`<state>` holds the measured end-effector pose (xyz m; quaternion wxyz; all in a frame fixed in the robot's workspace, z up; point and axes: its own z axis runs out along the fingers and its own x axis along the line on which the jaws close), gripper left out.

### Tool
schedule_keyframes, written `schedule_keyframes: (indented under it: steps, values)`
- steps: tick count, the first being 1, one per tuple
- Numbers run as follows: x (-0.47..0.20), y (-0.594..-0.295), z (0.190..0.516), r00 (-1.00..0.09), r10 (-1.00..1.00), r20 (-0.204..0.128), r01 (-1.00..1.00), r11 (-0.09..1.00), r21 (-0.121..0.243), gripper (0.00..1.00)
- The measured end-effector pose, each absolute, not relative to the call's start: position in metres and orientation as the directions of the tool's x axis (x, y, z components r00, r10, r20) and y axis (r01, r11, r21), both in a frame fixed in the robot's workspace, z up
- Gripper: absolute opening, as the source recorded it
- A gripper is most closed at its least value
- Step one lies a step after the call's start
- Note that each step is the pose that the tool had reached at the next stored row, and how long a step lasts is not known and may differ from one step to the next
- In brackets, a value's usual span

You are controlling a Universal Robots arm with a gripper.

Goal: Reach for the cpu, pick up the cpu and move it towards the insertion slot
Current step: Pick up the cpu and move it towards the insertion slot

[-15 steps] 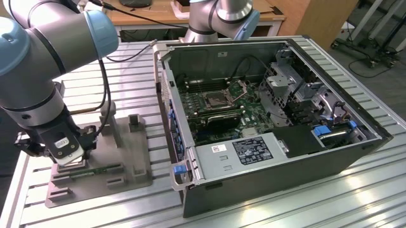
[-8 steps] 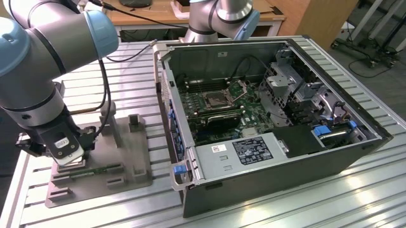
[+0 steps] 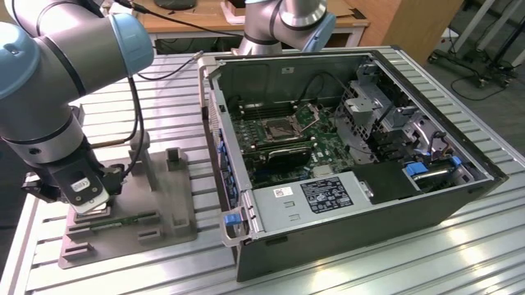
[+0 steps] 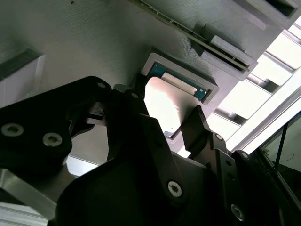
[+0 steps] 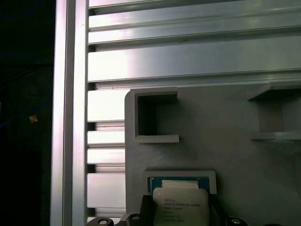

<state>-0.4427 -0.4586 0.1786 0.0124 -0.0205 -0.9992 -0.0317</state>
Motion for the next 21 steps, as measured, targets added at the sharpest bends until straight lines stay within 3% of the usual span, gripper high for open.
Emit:
schedule_keyframes:
  steps: [21]
  values:
    - [-0.4425, -0.4586, 0.1828, -0.999, 0.040, 0.026, 0.042, 0.997, 0.067, 0.54]
